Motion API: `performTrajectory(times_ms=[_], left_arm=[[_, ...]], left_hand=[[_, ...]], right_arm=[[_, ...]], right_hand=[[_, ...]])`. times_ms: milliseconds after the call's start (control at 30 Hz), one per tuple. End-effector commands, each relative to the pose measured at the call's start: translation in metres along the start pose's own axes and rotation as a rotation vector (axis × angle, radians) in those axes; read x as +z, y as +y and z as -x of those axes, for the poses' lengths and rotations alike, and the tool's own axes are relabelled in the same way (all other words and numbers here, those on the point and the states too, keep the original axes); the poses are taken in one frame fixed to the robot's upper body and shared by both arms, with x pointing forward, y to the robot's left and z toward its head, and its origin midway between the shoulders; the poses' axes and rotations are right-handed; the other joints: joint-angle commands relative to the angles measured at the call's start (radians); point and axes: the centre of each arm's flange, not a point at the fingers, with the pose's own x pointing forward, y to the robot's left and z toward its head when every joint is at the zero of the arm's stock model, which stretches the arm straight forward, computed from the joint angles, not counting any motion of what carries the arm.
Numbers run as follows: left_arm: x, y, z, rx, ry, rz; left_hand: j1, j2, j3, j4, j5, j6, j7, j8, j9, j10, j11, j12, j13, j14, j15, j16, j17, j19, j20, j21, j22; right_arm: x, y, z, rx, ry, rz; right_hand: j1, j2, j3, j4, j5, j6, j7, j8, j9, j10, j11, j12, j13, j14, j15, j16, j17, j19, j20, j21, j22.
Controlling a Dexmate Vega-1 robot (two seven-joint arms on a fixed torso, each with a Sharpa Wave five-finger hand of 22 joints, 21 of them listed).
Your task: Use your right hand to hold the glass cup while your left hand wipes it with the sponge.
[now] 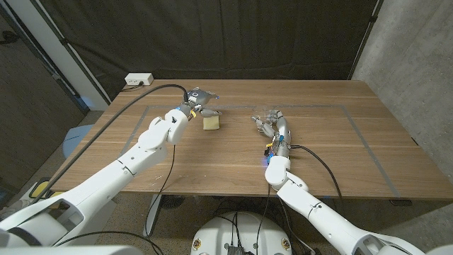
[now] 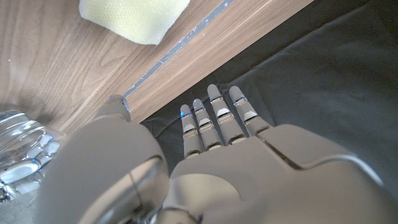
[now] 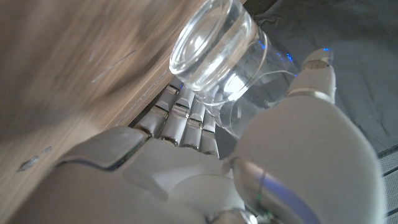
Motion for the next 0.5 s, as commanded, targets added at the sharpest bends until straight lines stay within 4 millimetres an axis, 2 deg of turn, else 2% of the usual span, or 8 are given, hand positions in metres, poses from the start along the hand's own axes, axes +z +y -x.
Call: performTrajectory(times_ms=[33,167,300,367,400,433,467,500], left_arm=[[-0.004,-0.0003,0.0014,0.031,-0.012,0.025],[-0.0056,-0.0007,0.0015,0.033,-0.015,0.031],[-0.0067,-0.0003,0.0015,0.043,-0.022,0.04],[-0.0069,0.0001,0.0012,0.047,-0.026,0.043],[-0.0069,0.0003,0.0011,0.051,-0.027,0.042],[-0.007,0.0004,0.0009,0.052,-0.028,0.044],[-0.0071,0.0005,0.0005,0.052,-0.029,0.045],[-0.007,0.0005,0.0001,0.052,-0.03,0.045]], left_hand=[[0.011,-0.001,0.005,-0.001,0.007,0.015,0.002,0.008,0.003,0.008,-0.01,0.007,0.0,0.01,-0.104,0.008,-0.002,0.012,-0.005,-0.005,0.0],[0.014,0.001,0.006,-0.002,0.008,0.019,0.002,0.009,0.003,0.01,-0.012,0.008,-0.001,0.014,-0.105,0.009,-0.004,0.013,-0.006,-0.005,0.0],[0.016,0.003,0.007,-0.003,0.009,0.021,0.002,0.01,0.003,0.011,-0.014,0.009,-0.001,0.013,-0.105,0.009,-0.006,0.013,-0.006,-0.006,0.0],[0.017,0.003,0.008,-0.004,0.009,0.023,0.004,0.011,0.003,0.012,-0.015,0.009,-0.002,0.014,-0.105,0.009,-0.007,0.013,-0.006,-0.006,0.0],[0.018,0.004,0.008,-0.004,0.009,0.024,0.004,0.011,0.003,0.014,-0.015,0.01,-0.002,0.014,-0.106,0.009,-0.008,0.013,-0.006,-0.006,0.0],[0.018,0.004,0.008,-0.004,0.01,0.026,0.004,0.011,0.003,0.015,-0.015,0.01,-0.002,0.015,-0.107,0.009,-0.009,0.013,-0.006,-0.006,0.0],[0.019,0.004,0.008,-0.004,0.01,0.026,0.004,0.012,0.003,0.015,-0.014,0.011,-0.002,0.015,-0.107,0.009,-0.009,0.013,-0.006,-0.006,0.0],[0.019,0.004,0.008,-0.004,0.01,0.026,0.004,0.012,0.003,0.016,-0.014,0.011,-0.002,0.015,-0.107,0.009,-0.01,0.014,-0.007,-0.006,0.0]], right_arm=[[-0.0026,0.0087,0.0113,-0.037,0.029,0.065],[-0.0013,0.0088,0.0124,-0.036,0.023,0.084],[-0.0015,0.0085,0.014,-0.015,0.022,0.106],[-0.0019,0.0081,0.0145,-0.002,0.036,0.112],[-0.0021,0.008,0.0145,0.011,0.039,0.119],[-0.0023,0.0073,0.0142,0.031,0.039,0.13],[-0.0021,0.0067,0.0136,0.05,0.046,0.135],[-0.002,0.006,0.013,0.066,0.047,0.141]], right_hand=[[0.171,0.174,0.0,0.023,0.008,0.2,-0.214,0.038,0.0,0.096,-0.129,-0.033,-0.022,-0.036,-0.146,-0.047,-0.029,-0.005,-0.063,0.014,0.002],[0.147,0.162,-0.014,0.034,0.016,0.117,-0.199,0.012,-0.007,-0.003,-0.1,-0.095,-0.06,-0.091,-0.124,-0.102,-0.066,-0.029,-0.057,0.025,-0.002],[0.135,0.155,-0.022,0.039,0.024,0.048,-0.191,-0.013,-0.015,-0.062,-0.085,-0.132,-0.083,-0.129,-0.114,-0.122,-0.085,-0.049,-0.048,0.03,-0.006],[0.118,0.15,-0.032,0.046,0.033,-0.026,-0.184,-0.038,-0.023,-0.151,-0.079,-0.183,-0.107,-0.165,-0.1,-0.125,-0.104,-0.079,-0.039,0.031,-0.012],[0.11,0.146,-0.037,0.049,0.038,-0.064,-0.176,-0.05,-0.027,-0.19,-0.069,-0.205,-0.118,-0.216,-0.081,-0.133,-0.112,-0.103,-0.027,0.028,-0.015],[0.098,0.142,-0.045,0.054,0.042,-0.11,-0.163,-0.069,-0.033,-0.236,-0.055,-0.231,-0.129,-0.251,-0.063,-0.132,-0.119,-0.125,-0.011,0.024,-0.019],[0.078,0.138,-0.055,0.063,0.048,-0.189,-0.149,-0.109,-0.051,-0.303,-0.036,-0.269,-0.145,-0.297,-0.045,-0.129,-0.13,-0.158,0.001,0.016,-0.026],[0.063,0.136,-0.064,0.069,0.058,-0.291,-0.128,-0.169,-0.077,-0.346,-0.018,-0.299,-0.162,-0.346,-0.023,-0.126,-0.144,-0.199,0.023,0.004,-0.035]])
